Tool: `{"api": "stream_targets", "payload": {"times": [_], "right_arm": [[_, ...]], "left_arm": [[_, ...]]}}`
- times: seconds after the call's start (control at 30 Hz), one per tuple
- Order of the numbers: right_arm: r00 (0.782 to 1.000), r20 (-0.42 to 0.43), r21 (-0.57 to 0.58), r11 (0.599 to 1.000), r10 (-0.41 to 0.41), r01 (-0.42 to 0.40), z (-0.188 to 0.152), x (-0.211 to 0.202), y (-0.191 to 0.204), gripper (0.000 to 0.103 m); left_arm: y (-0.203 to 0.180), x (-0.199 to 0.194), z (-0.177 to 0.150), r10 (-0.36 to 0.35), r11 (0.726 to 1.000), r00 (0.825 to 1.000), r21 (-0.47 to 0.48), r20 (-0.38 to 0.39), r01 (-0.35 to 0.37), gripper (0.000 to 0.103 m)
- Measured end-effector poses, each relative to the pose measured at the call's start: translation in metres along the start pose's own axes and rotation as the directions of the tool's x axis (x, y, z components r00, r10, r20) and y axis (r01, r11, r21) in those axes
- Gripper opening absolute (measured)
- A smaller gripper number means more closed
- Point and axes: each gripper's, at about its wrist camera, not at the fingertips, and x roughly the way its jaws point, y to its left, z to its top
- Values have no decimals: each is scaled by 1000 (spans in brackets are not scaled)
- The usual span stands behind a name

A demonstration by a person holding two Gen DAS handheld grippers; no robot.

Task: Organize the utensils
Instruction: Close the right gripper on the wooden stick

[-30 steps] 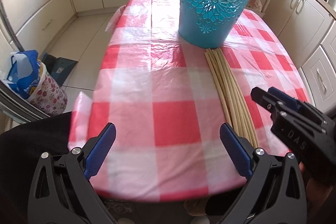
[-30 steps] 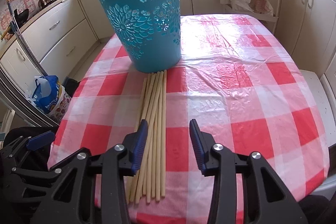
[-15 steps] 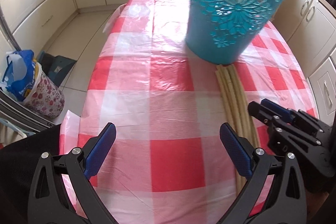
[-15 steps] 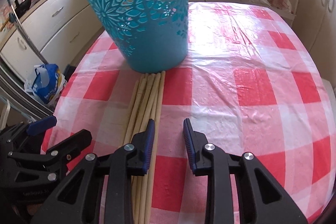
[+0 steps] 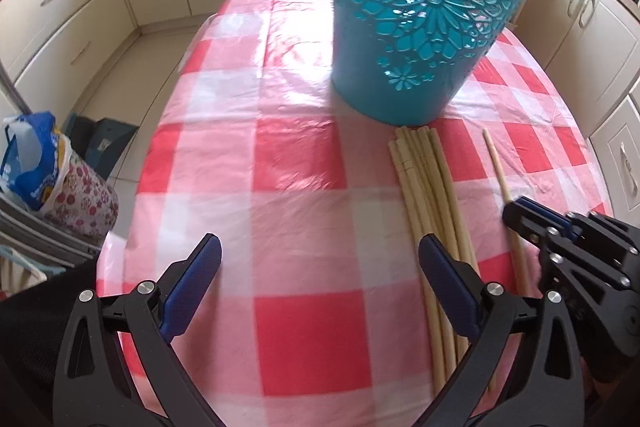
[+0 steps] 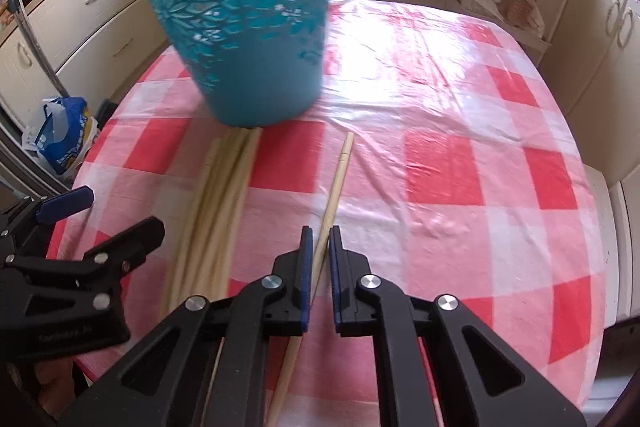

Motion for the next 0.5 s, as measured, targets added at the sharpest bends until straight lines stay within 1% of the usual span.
{"api": "stream_targets", "payload": {"times": [0.07, 0.13, 0.17, 0.23, 0.4, 0.43, 0.5], "right_arm": [[1000, 3, 24, 1000, 18, -18, -2, -2, -6, 8], [999, 13, 39, 999, 31, -31, -3, -2, -9, 8], [999, 15, 40, 999, 32, -33, -3, -2, -8, 8], [999, 23, 45, 998, 41, -42, -3, -2, -10, 8], [997, 36, 74, 995, 68, -70, 1, -1, -16, 8], [997, 40, 75, 995, 68, -71, 2, 0, -16, 8], [997, 45, 74, 995, 69, -72, 3, 1, -17, 8]], "left_arm": [[-8, 6, 4, 6, 1000, 1000, 25, -2, -6, 91], [-16, 8, 6, -1, 999, 1000, 49, 15, 1, 85], [-18, 8, 8, 0, 998, 1000, 62, 24, -1, 83], [-21, 8, 9, -9, 997, 1000, 79, 29, 6, 77], [-13, 6, 9, -35, 997, 999, 68, 23, 34, 69], [-13, 6, 9, -26, 997, 999, 74, 22, 24, 67], [-13, 6, 8, -19, 996, 999, 90, 27, 17, 67]]}}
